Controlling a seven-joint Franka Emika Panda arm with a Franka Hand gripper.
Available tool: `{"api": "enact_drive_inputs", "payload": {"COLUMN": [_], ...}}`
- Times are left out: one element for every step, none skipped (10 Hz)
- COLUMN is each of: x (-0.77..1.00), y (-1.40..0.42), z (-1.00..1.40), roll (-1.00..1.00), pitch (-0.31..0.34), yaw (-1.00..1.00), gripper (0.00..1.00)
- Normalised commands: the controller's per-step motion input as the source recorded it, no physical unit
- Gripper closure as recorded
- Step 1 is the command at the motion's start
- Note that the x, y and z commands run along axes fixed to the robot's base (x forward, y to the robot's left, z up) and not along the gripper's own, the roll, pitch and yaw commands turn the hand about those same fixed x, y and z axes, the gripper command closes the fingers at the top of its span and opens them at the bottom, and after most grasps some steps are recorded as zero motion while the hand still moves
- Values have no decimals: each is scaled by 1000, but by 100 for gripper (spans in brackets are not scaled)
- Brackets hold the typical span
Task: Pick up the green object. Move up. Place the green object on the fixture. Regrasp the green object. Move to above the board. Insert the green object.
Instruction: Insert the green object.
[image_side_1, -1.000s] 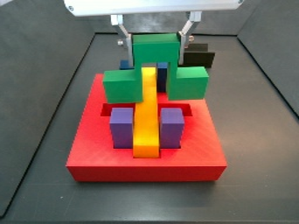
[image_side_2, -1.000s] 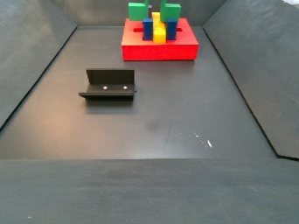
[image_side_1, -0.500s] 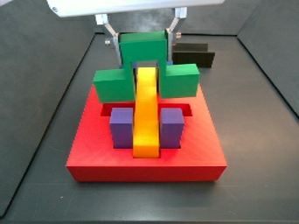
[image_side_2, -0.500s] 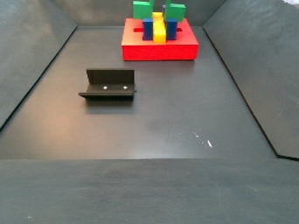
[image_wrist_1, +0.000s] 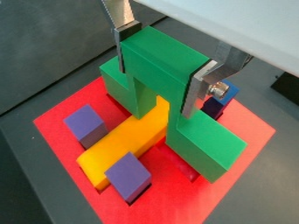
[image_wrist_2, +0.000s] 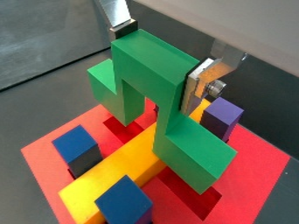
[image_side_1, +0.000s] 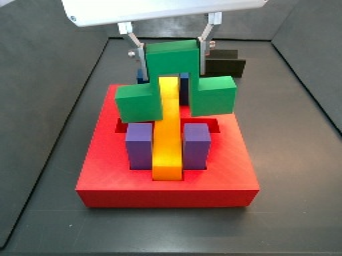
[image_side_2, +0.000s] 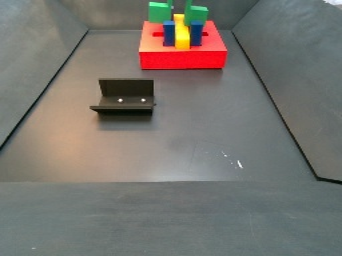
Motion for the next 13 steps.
{"api": "enact_drive_inputs", "payload": {"x": [-246, -151, 0, 3, 34, 74, 186, 357, 531, 409, 0, -94, -57], "y": [106, 0, -211, -280, -303, -211, -77, 0, 31, 137, 240, 143, 0], "z": [174, 51, 6, 0, 0, -34, -6, -11, -120, -237, -237, -134, -34], "roll": [144, 239, 339, 369, 381, 327, 253, 170, 101, 63, 36, 47, 91], "pitch": [-40, -71, -63, -57, -64, -30, -3, 10, 107, 146, 120, 141, 187], "yaw": [0, 40, 97, 157, 151, 103, 66, 0, 0, -43, -51, -46, -6], "gripper": [100, 100, 100, 100, 100, 100, 100, 100, 100, 100, 100, 100, 100]}}
